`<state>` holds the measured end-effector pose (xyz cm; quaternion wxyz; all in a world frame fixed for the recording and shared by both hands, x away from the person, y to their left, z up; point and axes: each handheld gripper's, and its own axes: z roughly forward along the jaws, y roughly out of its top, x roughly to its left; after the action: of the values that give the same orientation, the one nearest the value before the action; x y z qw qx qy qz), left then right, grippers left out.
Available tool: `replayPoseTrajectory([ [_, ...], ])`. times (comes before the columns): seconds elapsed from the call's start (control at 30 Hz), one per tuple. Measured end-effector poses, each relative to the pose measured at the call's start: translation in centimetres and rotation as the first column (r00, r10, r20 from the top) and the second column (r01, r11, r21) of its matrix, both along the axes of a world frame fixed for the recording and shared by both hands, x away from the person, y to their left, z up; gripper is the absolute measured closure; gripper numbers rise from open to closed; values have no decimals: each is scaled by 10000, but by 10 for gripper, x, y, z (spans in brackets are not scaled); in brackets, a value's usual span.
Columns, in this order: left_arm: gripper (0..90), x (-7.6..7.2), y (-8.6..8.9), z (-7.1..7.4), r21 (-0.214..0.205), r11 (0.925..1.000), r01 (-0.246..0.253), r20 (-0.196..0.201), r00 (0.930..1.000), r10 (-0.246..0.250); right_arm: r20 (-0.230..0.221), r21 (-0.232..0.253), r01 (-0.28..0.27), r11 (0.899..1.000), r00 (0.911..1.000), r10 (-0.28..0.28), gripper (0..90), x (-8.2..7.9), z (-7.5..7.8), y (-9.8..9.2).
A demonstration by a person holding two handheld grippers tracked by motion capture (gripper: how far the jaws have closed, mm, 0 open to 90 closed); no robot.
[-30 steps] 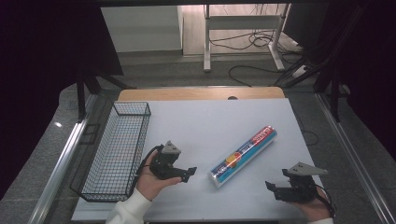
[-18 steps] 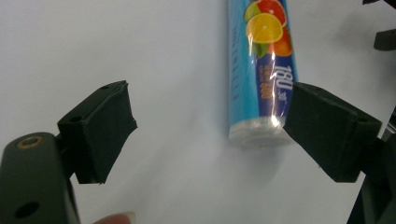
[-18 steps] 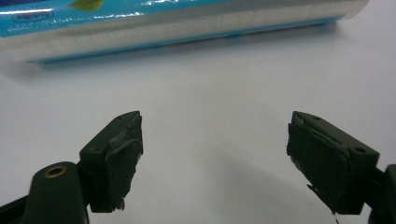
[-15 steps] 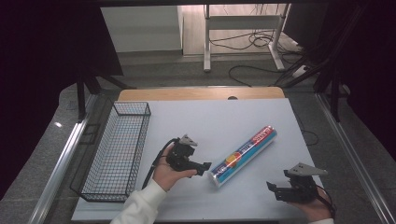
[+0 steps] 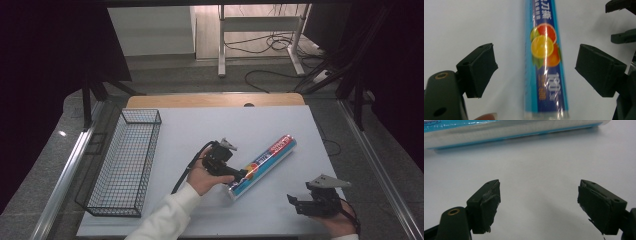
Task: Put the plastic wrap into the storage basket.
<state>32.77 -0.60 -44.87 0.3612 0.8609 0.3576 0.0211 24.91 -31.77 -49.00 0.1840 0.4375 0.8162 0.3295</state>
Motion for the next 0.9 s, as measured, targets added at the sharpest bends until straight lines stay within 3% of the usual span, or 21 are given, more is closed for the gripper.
replayPoseTrajectory([
  [0.17, 163, 17, -22, 3, 163, 9995, 276, -298, 9992, -271, -29, 20, 55, 10000, 10000, -55, 192, 0, -1, -3],
  [0.37, 165, 35, -44, -1, 462, 9986, 248, -584, 9980, -221, -82, 27, 154, 9999, 9998, -153, 192, 1, -2, -4],
  [0.4, 167, 40, -50, -3, 482, 9982, 360, -773, 9965, -322, -108, 2, 157, 9999, 9998, -157, 192, 2, -2, -5],
  [0.57, 170, 45, -61, -9, 394, 9983, 439, -1019, 9940, -396, -96, -64, 179, 9998, 9998, -180, 192, 2, -3, -5],
  [0.73, 171, 52, -73, -24, 811, 9958, 421, -1241, 9918, -318, -92, -52, 285, 9996, 9995, -286, 193, 2, -2, -7],
  [0.87, 178, 55, -77, -29, 791, 9965, 258, -1362, 9906, -148, -103, -72, 311, 9995, 9995, -312, 192, 2, -2, -7],
  [0.9, 182, 58, -79, -32, 996, 9945, 326, -1463, 9891, -177, -137, -88, 314, 9995, 9994, -316, 192, 2, -3, -7],
])
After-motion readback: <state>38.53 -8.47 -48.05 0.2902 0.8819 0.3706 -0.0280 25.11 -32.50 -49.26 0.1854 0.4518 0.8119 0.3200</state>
